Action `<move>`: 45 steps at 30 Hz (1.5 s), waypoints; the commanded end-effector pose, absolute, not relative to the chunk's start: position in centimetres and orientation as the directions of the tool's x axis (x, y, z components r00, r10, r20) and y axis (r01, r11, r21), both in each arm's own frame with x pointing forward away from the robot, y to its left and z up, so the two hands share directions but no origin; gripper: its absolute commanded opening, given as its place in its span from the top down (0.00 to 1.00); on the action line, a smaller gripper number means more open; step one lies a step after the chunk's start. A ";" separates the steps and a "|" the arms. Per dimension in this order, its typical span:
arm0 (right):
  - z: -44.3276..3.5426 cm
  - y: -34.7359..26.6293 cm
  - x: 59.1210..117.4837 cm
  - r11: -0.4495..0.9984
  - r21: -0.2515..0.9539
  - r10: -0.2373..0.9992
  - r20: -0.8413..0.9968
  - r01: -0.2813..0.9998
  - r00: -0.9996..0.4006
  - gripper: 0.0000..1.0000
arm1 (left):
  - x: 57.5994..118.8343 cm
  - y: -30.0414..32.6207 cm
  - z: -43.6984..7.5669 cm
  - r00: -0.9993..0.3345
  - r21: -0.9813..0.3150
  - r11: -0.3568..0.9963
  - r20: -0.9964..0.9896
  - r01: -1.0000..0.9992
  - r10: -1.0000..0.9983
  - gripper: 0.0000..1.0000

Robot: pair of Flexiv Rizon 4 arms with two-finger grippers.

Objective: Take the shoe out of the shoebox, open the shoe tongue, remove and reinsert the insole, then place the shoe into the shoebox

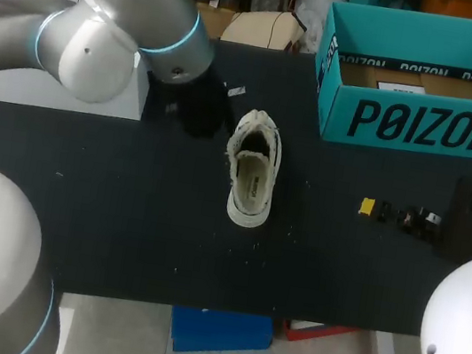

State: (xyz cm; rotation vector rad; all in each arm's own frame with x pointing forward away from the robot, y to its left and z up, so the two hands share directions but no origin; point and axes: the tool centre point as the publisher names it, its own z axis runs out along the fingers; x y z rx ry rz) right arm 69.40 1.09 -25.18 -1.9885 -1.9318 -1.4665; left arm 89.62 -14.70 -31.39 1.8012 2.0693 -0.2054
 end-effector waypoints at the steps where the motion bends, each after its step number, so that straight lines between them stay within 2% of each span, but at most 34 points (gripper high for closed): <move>1: -25.1 0.9 69.5 -0.237 0.563 0.776 0.600 0.792 -0.195 0.00 | 90.1 -15.4 -32.8 -0.038 0.131 0.097 -0.393 0.987 0.919 0.57; 14: -25.1 0.9 69.5 -0.237 0.563 0.776 0.600 0.792 -0.195 0.00 | 89.3 -16.3 -35.9 0.074 0.119 -0.040 -0.303 0.992 0.950 0.61; 39: -25.1 0.9 69.5 -0.237 0.563 0.776 0.600 0.792 -0.195 0.00 | 90.3 -18.0 -41.4 0.123 0.069 -0.110 -0.241 0.992 0.963 0.62; 43: -25.1 0.9 69.5 -0.237 0.563 0.776 0.600 0.792 -0.195 0.00 | 90.6 -18.1 -41.6 0.138 0.079 -0.123 -0.228 0.989 0.964 0.78; 45: -25.1 0.9 69.5 -0.237 0.563 0.776 0.600 0.792 -0.195 0.00 | 90.7 -18.3 -41.7 0.166 0.102 -0.149 -0.187 0.984 0.968 0.91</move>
